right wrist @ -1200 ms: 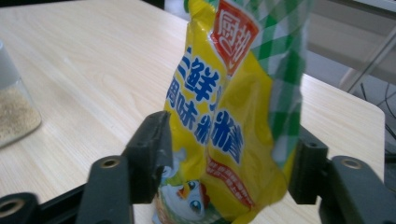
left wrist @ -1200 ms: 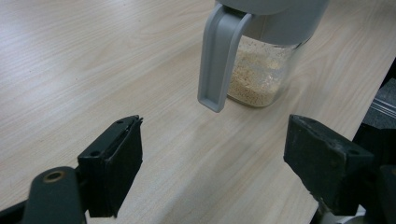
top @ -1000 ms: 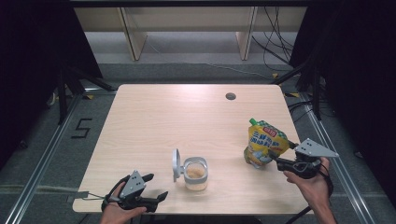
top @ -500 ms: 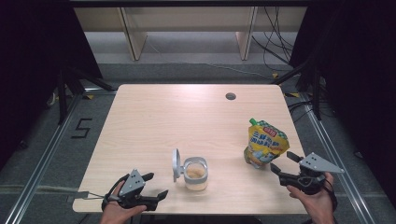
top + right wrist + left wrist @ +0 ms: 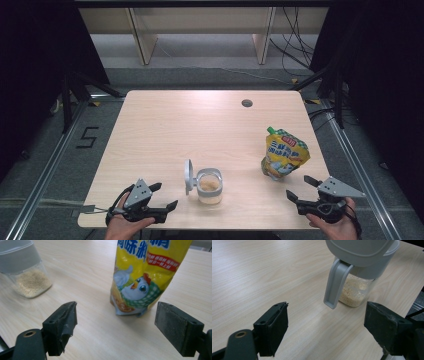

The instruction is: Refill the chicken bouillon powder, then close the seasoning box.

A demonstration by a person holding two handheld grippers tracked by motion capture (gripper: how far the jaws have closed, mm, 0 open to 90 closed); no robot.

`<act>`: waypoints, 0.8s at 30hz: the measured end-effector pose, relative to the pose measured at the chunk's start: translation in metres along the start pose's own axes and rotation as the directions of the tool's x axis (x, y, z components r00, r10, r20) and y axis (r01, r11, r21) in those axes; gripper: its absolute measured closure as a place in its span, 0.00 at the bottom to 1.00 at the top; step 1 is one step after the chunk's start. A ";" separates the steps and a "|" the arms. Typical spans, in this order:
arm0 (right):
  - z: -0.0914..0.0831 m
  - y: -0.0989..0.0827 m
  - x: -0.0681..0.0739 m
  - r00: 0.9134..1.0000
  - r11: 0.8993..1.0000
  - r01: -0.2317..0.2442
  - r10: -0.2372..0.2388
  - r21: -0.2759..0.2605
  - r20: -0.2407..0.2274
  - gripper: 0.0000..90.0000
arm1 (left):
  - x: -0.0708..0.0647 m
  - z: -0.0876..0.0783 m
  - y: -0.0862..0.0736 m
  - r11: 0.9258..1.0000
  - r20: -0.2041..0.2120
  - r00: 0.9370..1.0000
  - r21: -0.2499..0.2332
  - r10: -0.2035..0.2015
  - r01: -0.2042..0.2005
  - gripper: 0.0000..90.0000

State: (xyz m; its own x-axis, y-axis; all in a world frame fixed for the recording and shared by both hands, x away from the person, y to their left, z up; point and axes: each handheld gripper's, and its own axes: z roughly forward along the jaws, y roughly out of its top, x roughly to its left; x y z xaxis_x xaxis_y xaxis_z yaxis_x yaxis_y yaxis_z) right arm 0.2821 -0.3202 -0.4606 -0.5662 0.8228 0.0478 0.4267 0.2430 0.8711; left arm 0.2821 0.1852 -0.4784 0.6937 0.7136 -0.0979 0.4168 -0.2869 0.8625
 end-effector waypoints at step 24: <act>0.003 -0.014 0.012 0.999 0.997 -0.009 0.011 0.072 -0.034 0.20 | -0.004 -0.002 0.031 0.999 0.001 1.000 -0.040 -0.001 0.001 0.61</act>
State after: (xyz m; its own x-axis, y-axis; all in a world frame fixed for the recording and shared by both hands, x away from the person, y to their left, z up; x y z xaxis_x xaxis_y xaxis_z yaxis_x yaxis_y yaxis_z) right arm 0.2718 -0.3125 -0.4734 -0.5852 0.8075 0.0745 0.4815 0.2721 0.8331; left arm 0.2906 0.1749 -0.4504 0.6939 0.7133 -0.0987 0.3931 -0.2604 0.8818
